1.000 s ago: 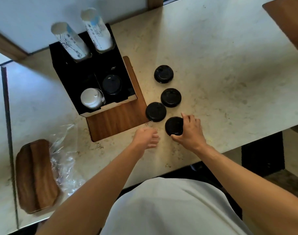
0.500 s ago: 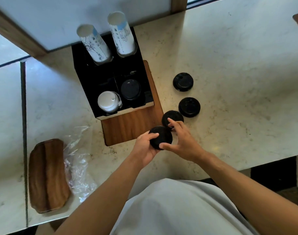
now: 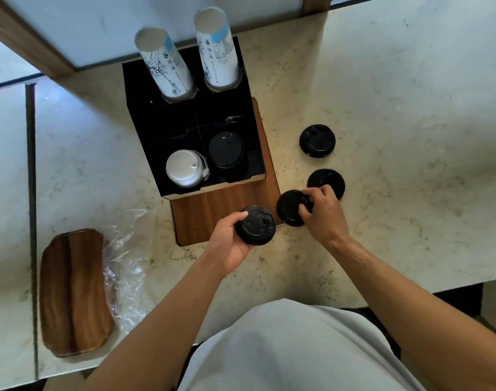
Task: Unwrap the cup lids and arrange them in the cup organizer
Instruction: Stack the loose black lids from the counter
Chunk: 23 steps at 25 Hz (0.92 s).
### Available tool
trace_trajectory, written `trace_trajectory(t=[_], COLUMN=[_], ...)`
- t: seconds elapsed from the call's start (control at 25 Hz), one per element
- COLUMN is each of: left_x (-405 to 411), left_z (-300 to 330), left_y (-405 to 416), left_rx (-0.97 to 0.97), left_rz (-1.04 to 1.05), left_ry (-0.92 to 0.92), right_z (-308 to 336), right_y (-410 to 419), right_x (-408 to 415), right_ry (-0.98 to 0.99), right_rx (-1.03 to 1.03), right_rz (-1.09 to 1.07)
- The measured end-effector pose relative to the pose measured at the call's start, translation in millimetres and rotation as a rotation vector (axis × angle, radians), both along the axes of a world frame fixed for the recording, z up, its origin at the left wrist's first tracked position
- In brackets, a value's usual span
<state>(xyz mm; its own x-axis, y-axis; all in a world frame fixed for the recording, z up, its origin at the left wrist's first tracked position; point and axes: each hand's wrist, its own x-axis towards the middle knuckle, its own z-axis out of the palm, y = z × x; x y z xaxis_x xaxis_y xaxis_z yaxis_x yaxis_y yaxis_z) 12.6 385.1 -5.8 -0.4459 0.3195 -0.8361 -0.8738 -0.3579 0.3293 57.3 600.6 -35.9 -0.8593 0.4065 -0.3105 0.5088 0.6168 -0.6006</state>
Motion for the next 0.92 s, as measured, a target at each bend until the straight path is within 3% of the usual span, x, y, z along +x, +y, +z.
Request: trace_trajectory(t=[0.48,0.64,0.76,0.92], left_x=[-5.8,-5.9,-4.7,-6.3], left_z=[-5.2,-6.9,-5.6,-2.8], left_y=[1.9,3.2,5.2,13.7], left_rx=[-0.029,-0.045,-0.015,-0.005], left_rz=[0.035,0.041,0.010,0.040], left_ry=[-0.048,-0.022,-0.018,-0.014], right_z=[1.7,16.0,26.3,24.0], right_y=[5.7,-9.4,-36.1,-60.9], right_x=[-7.2,-11.1,-11.7,-9.1], right_ry=[0.045,0.105,0.111,0.071], right_rx=[0.045,-0.147,-0.291,-0.217], right_rz=[-0.023,-0.201,-0.197,-0.097])
